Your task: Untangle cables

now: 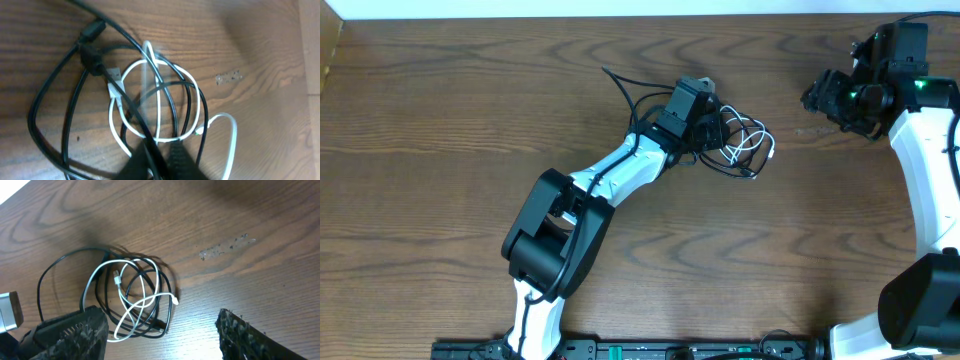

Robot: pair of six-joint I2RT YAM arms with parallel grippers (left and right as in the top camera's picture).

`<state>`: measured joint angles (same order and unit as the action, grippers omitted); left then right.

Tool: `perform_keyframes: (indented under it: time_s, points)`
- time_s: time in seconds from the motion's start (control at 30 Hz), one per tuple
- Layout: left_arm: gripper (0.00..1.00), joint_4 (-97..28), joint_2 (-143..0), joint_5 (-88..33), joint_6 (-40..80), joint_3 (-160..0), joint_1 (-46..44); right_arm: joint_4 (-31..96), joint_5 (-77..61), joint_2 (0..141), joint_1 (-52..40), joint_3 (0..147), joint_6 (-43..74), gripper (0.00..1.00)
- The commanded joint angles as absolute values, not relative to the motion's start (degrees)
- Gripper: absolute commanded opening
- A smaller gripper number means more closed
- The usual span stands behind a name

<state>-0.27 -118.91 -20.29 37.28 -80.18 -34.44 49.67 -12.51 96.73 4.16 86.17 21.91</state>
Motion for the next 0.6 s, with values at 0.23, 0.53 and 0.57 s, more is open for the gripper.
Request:
perform_keyframes:
  time_s: [0.23, 0.53, 0.57]
  points:
    - [0.07, -1.2, -98.1, -18.7, 26.1, -80.8, -33.1, 47.2, -15.8, 96.8, 0.4, 85.4, 20.9, 0.66]
    - [0.07, -3.6, -90.1, -18.8, 26.0, -80.8, -31.9, 39.0, -29.8, 96.8, -2.7, 85.4, 19.2, 0.66]
    - [0.07, -3.7, -90.1, -18.8, 26.0, -80.8, -30.9, 38.7, -32.1, 96.8, -2.8, 85.4, 19.2, 0.66]
